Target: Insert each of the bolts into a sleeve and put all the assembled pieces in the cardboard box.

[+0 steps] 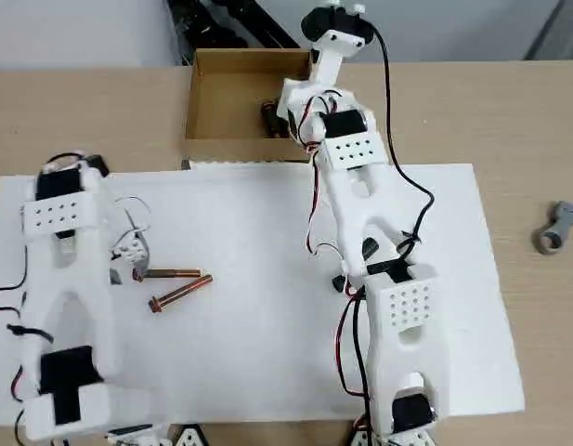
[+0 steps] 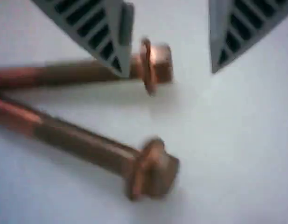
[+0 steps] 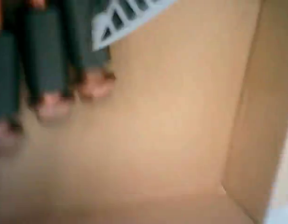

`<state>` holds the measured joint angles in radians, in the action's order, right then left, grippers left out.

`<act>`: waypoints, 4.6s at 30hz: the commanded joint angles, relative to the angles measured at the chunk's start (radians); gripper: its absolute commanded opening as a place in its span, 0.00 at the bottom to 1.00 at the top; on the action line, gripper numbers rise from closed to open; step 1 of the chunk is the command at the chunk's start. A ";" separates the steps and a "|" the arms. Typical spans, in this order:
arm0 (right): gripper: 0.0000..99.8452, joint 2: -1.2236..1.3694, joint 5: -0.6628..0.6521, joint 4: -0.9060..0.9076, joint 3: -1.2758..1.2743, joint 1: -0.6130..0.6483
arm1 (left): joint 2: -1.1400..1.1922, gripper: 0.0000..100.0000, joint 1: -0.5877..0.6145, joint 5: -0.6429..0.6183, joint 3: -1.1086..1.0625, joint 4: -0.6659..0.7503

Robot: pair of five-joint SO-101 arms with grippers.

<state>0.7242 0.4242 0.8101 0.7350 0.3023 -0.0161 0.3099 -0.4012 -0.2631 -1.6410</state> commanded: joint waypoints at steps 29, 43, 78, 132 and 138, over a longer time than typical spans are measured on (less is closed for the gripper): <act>0.15 -0.084 0.006 0.090 0.044 -0.016 | 0.192 0.21 -0.058 -0.439 0.005 0.183; 0.15 -0.084 0.008 0.107 0.044 -0.022 | 0.279 0.21 -0.054 -0.436 0.113 0.100; 0.15 -0.096 0.011 0.185 0.044 -0.021 | 0.270 0.01 -0.150 -0.293 0.159 0.135; 0.14 -0.437 0.474 0.495 -0.830 -0.079 | -0.611 0.00 -0.245 0.313 0.220 0.046; 0.14 -0.343 0.476 0.450 -0.827 -0.107 | -0.608 0.00 -0.245 0.315 0.220 0.051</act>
<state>0.3376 0.8892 1.2965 -0.0936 0.2179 -0.5961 0.0583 -0.0913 -0.0468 -1.6210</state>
